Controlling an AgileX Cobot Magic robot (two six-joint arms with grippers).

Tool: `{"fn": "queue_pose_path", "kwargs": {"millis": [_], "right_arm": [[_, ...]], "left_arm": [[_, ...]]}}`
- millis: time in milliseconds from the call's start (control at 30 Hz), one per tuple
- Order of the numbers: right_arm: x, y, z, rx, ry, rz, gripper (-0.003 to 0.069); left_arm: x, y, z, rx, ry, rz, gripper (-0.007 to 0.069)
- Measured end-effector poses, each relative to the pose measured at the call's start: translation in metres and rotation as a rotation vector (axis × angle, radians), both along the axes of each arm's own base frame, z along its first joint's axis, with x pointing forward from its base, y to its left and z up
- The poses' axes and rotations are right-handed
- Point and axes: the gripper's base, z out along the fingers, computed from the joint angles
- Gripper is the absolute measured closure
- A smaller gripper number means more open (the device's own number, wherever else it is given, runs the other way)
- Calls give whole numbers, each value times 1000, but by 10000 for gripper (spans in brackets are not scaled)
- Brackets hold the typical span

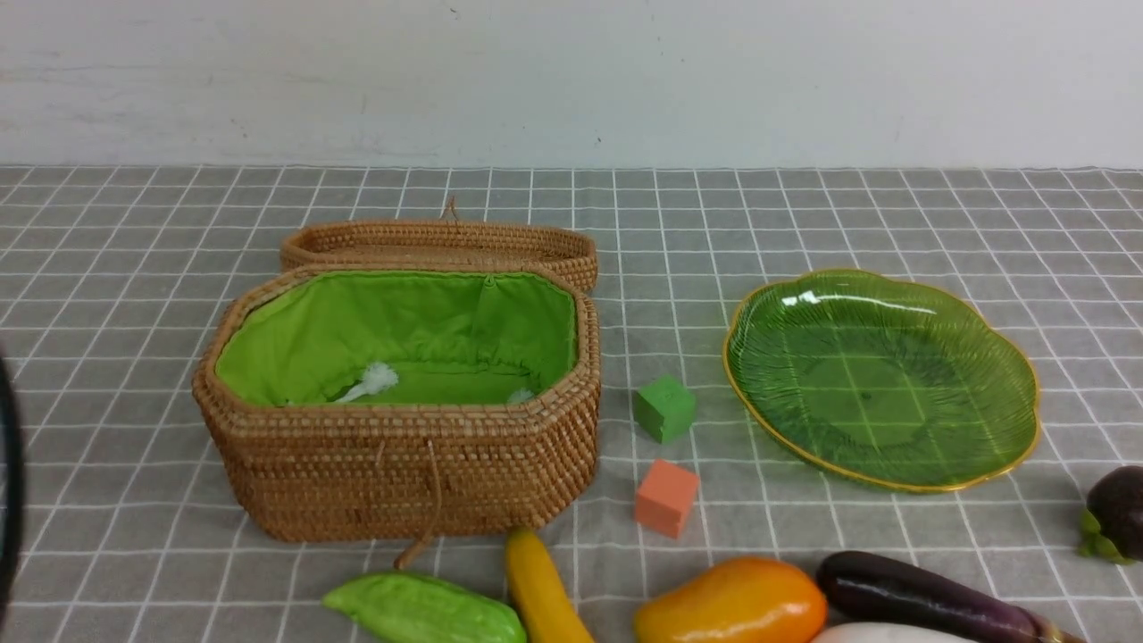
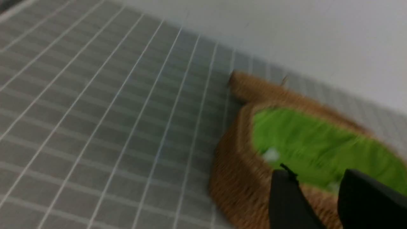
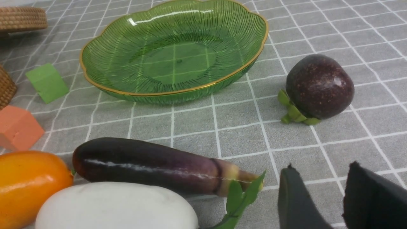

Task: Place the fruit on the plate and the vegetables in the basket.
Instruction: Grab a potato with your left arm and place it in the basket on the left

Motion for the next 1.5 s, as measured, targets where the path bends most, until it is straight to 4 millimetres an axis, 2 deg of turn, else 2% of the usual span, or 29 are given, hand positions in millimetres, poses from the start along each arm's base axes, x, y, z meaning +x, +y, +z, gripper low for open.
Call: {"fn": "queue_pose_path", "kwargs": {"millis": [100, 167, 200, 233, 267, 333, 367, 467, 500, 600, 733, 800, 867, 1033, 1133, 1167, 1367, 1433, 1500], "right_arm": [[0, 0, 0, 0, 0, 0, 419], [0, 0, 0, 0, 0, 0, 419], [0, 0, 0, 0, 0, 0, 419], [0, 0, 0, 0, 0, 0, 419], [0, 0, 0, 0, 0, 0, 419], [0, 0, 0, 0, 0, 0, 419], [0, 0, 0, 0, 0, 0, 419], [0, 0, 0, 0, -1, 0, 419], [0, 0, 0, 0, -1, 0, 419], [0, 0, 0, 0, -1, 0, 419], [0, 0, 0, 0, -1, 0, 419], [0, 0, 0, 0, -1, 0, 419], [0, 0, 0, 0, -1, 0, 419], [0, 0, 0, 0, -1, 0, 419], [0, 0, 0, 0, -1, 0, 419], [0, 0, 0, 0, -1, 0, 419], [0, 0, 0, 0, -1, 0, 419], [0, 0, 0, 0, -1, 0, 419], [0, 0, 0, 0, -1, 0, 419]], "left_arm": [[16, -2, -10, 31, 94, -27, 386], [27, -19, -23, 115, 194, -177, 386], [28, -22, -24, 137, 206, -212, 386], [27, -38, -33, 222, 288, -369, 385], [27, -42, -35, 244, 300, -408, 385], [19, -66, -48, 327, 424, -622, 368], [18, -67, -50, 336, 440, -641, 364], [7, -96, -62, 421, 517, -863, 296], [6, -99, -62, 435, 518, -888, 284], [-4, -120, -67, 556, 483, -1062, 144], [-7, -136, -71, 628, 414, -1137, -17], [-5, -138, -79, 648, 406, -1142, -38], [-3, -139, -92, 686, 419, -1149, -44], [5, -145, -141, 804, 508, -1195, -20], [10, -150, -155, 836, 550, -1212, 12], [13, -154, -156, 841, 567, -1207, 36], [23, -163, -147, 837, 654, -1157, 40], [25, -165, -135, 839, 663, -1149, 40], [25, -167, -113, 834, 657, -1168, 40]]}}
